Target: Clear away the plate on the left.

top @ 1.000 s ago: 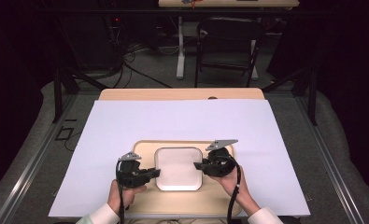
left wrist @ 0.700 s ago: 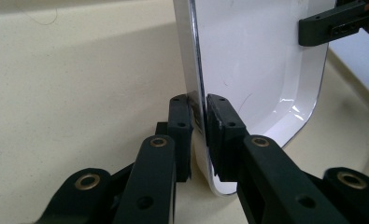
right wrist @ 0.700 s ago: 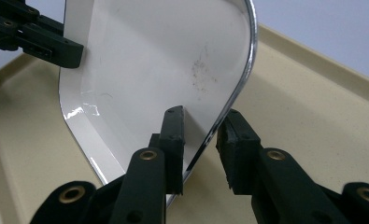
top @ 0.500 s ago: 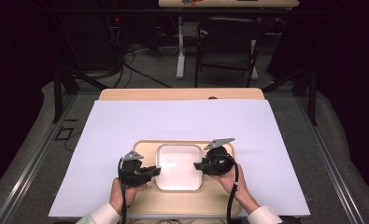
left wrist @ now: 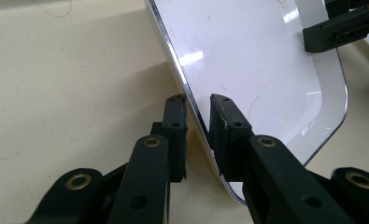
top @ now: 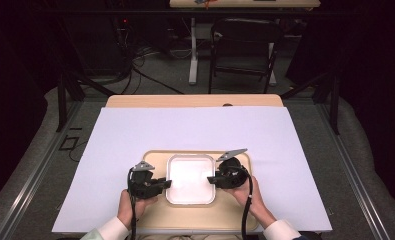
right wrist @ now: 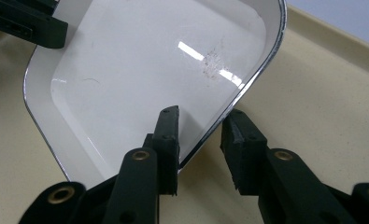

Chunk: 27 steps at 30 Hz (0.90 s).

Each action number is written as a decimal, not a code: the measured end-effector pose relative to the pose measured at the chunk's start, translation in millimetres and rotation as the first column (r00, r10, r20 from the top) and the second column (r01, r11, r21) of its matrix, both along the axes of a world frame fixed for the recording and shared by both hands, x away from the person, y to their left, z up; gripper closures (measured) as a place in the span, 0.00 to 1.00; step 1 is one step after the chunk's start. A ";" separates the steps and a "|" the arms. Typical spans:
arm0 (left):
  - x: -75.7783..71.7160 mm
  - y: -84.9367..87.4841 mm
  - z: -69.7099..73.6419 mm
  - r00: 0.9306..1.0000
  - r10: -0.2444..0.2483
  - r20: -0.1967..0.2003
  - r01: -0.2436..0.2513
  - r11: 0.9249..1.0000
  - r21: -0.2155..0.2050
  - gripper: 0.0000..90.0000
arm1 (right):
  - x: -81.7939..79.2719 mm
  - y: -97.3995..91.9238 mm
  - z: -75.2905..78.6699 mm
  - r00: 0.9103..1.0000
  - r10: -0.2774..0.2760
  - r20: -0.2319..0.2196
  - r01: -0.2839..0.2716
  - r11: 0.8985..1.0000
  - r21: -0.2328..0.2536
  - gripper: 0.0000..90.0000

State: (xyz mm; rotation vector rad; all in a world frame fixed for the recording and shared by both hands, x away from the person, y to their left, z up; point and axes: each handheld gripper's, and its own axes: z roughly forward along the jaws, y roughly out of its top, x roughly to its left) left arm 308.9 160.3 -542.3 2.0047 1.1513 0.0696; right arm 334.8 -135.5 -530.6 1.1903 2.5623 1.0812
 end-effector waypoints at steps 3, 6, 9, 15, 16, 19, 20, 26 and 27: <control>0.3 -0.2 -0.4 1.000 0.001 -0.001 -0.001 1.000 0.002 0.84 | 0.3 0.1 -0.5 1.000 -0.001 -0.004 0.001 1.000 0.000 0.74; 0.8 -0.3 -1.0 1.000 0.000 -0.002 0.000 1.000 0.003 0.84 | 0.8 0.1 -1.2 1.000 0.001 -0.005 -0.001 1.000 0.001 0.74; 1.6 -0.6 -1.1 1.000 -0.002 -0.001 0.002 1.000 0.011 0.84 | 1.5 -0.1 -2.2 1.000 -0.003 -0.012 0.003 1.000 0.008 0.73; 3.5 0.0 -2.1 1.000 0.004 -0.005 -0.004 1.000 0.009 0.84 | 3.1 1.5 -3.8 1.000 -0.003 -0.015 0.003 1.000 0.006 0.71; 3.6 0.3 -2.1 1.000 0.004 -0.008 -0.004 1.000 0.010 0.84 | 3.5 2.2 -4.2 1.000 0.002 -0.010 -0.002 1.000 0.003 0.71; 4.6 1.1 -2.3 1.000 0.000 -0.014 0.000 1.000 0.010 0.84 | 3.9 4.0 -4.4 1.000 0.000 -0.012 0.000 1.000 -0.004 0.69; 4.9 1.0 -2.5 1.000 0.001 -0.010 -0.001 1.000 0.010 0.84 | 4.2 4.2 -4.5 1.000 -0.001 -0.013 0.001 1.000 -0.004 0.69; 9.0 2.8 -6.8 0.999 0.004 -0.037 -0.003 1.000 0.019 0.82 | 5.7 6.7 -9.7 1.000 -0.004 0.012 0.005 0.998 -0.070 0.69; 9.6 2.9 -7.0 0.999 0.003 -0.040 -0.002 1.000 0.021 0.82 | 6.2 7.1 -11.3 1.000 -0.002 0.010 0.003 0.997 -0.072 0.69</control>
